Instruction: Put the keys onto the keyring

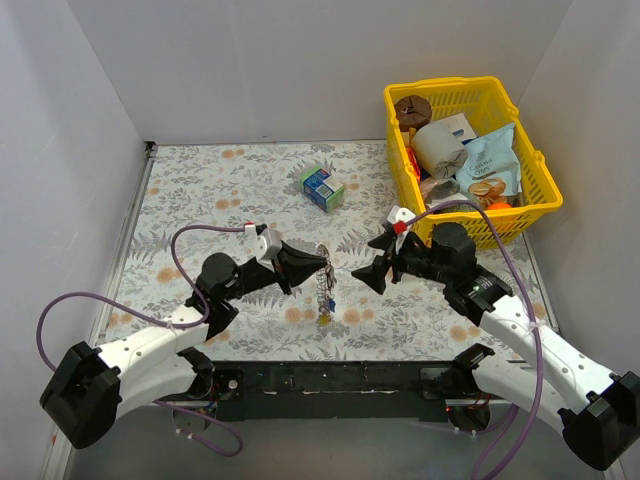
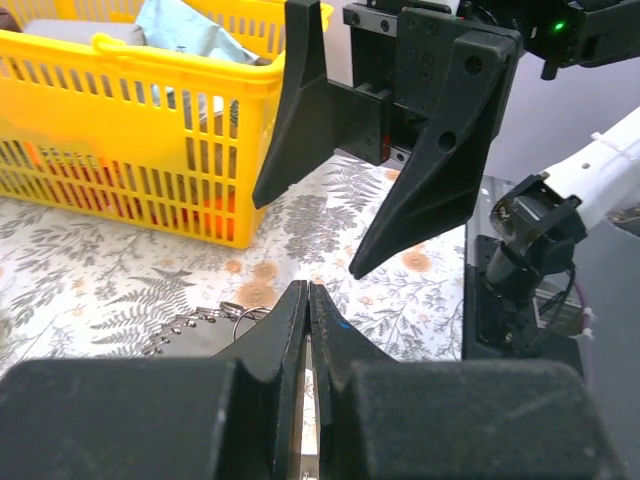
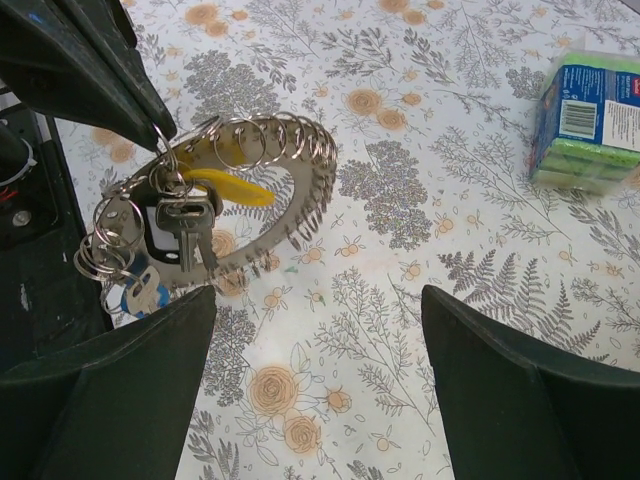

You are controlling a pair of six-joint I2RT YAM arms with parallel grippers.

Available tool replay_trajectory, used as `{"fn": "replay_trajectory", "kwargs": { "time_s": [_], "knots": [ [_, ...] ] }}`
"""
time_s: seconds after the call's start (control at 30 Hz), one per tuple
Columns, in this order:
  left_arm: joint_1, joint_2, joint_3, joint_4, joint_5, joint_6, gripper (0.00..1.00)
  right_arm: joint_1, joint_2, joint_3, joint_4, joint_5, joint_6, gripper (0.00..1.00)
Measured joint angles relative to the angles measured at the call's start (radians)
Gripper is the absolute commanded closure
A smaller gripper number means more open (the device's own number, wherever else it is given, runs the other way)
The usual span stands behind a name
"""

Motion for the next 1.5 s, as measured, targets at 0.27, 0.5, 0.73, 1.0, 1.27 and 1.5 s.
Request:
{"fn": "replay_trajectory", "kwargs": {
  "time_s": [0.27,0.5,0.73,1.0,1.27,1.5],
  "knots": [
    [0.0,0.071,0.022,-0.153,-0.074,0.056,1.0,0.0,0.016,-0.01,0.009,0.004,0.005,0.09],
    [0.0,0.303,0.087,-0.166,-0.103,0.066,1.0,-0.001,0.032,-0.017,0.013,0.006,0.009,0.09],
    [0.0,0.484,0.147,-0.155,-0.151,0.061,0.83,-0.002,0.035,-0.017,0.014,0.011,0.011,0.09],
    [0.0,0.499,0.155,-0.119,-0.198,0.039,0.02,-0.003,0.035,-0.017,0.006,0.018,0.012,0.09],
    [0.0,0.356,0.154,-0.168,-0.33,0.026,0.02,-0.003,0.032,-0.017,0.006,0.041,0.027,0.08],
    [0.0,0.212,0.147,-0.259,-0.579,0.0,0.02,-0.003,0.035,-0.017,0.003,0.114,0.05,0.05]
  ]
}}
